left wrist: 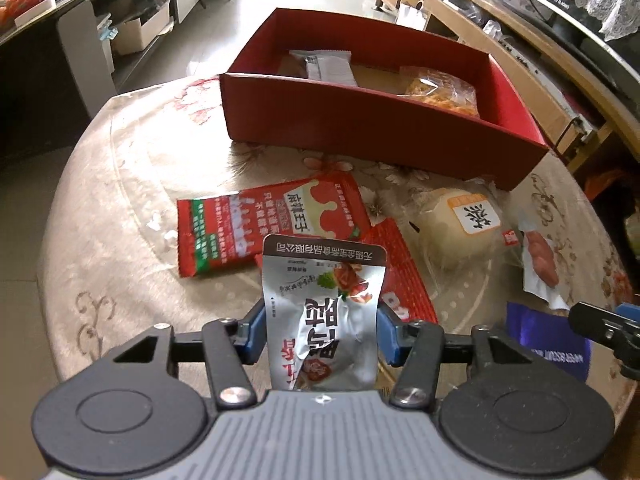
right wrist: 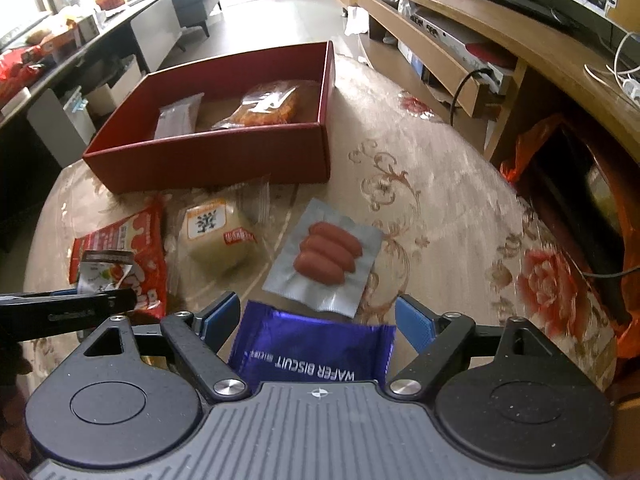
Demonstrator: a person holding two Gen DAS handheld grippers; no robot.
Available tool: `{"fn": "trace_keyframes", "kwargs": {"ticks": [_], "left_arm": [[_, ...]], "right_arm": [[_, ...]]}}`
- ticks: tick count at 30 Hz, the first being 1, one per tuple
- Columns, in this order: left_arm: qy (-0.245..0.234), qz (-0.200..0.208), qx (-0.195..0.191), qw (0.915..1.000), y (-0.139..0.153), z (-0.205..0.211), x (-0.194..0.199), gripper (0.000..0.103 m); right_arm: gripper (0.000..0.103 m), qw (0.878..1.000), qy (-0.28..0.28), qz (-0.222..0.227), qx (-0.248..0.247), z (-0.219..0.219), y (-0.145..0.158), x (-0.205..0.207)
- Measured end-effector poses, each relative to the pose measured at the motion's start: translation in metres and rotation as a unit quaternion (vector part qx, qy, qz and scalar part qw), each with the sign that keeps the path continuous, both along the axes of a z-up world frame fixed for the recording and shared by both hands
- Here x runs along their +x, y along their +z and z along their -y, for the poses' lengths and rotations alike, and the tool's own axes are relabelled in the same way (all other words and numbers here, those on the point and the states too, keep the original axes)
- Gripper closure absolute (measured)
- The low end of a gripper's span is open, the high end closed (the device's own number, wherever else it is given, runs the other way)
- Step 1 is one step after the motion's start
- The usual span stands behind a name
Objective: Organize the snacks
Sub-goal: 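Grasp the blue WAFER BISCUIT packet with the right gripper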
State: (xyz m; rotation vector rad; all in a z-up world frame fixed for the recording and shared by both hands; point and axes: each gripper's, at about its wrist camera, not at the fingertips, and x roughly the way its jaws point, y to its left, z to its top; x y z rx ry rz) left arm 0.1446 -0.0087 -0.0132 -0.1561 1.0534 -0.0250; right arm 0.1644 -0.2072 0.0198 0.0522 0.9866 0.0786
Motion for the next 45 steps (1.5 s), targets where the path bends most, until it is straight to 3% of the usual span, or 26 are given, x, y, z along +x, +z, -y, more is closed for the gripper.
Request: {"fn": "trace_keyframes", "kwargs": {"ticks": [11,16,19,21,24,27,31,33,37,45], "left_arm": [[-0.01,-0.004,-0.044,0.999,0.007,-0.01,-0.012,0.048],[-0.012,0.004,-0.062,0.998,0.014,-0.016,-0.015,0.048],[-0.01,0.005,-0.067,0.9977,0.015,-0.021,-0.016,0.048],[-0.007,0.004,-0.068,0.9977,0.015,-0.023,-0.017,0.048],[-0.012,0.005,-0.066,0.9977,0.015,-0.022,-0.018,0.048],[-0.017,0.005,-0.065,0.9977,0.015,-0.02,-0.018,0.048],[-0.017,-0.003,-0.064,0.9978,0.011,-0.022,-0.015,0.048],[-0.016,-0.007,-0.064,0.9978,0.009,-0.022,-0.014,0.048],[-0.015,-0.014,-0.068,0.9975,0.007,-0.023,-0.014,0.048],[-0.035,-0.02,-0.058,0.9975,0.007,-0.023,-0.039,0.048]], "right_arm": [[0.014,0.997,-0.036,-0.046,0.041,0.01,-0.024,0.003],[0.014,0.99,-0.017,-0.076,0.115,0.005,-0.028,-0.018],[0.015,0.975,0.021,-0.09,0.201,0.001,-0.022,-0.047],[0.015,0.98,0.036,-0.081,0.176,-0.006,-0.017,-0.063],[0.015,0.997,0.038,-0.043,0.047,-0.022,-0.011,-0.057],[0.014,0.996,0.07,-0.023,-0.055,-0.039,-0.015,-0.036],[0.014,0.988,0.122,-0.06,-0.067,-0.053,-0.035,-0.005],[0.014,0.988,0.118,-0.082,-0.061,-0.055,-0.047,0.0],[0.03,0.987,0.13,-0.074,-0.06,-0.059,-0.045,-0.012],[0.031,0.988,0.13,-0.075,-0.026,-0.067,-0.044,-0.064]]}}
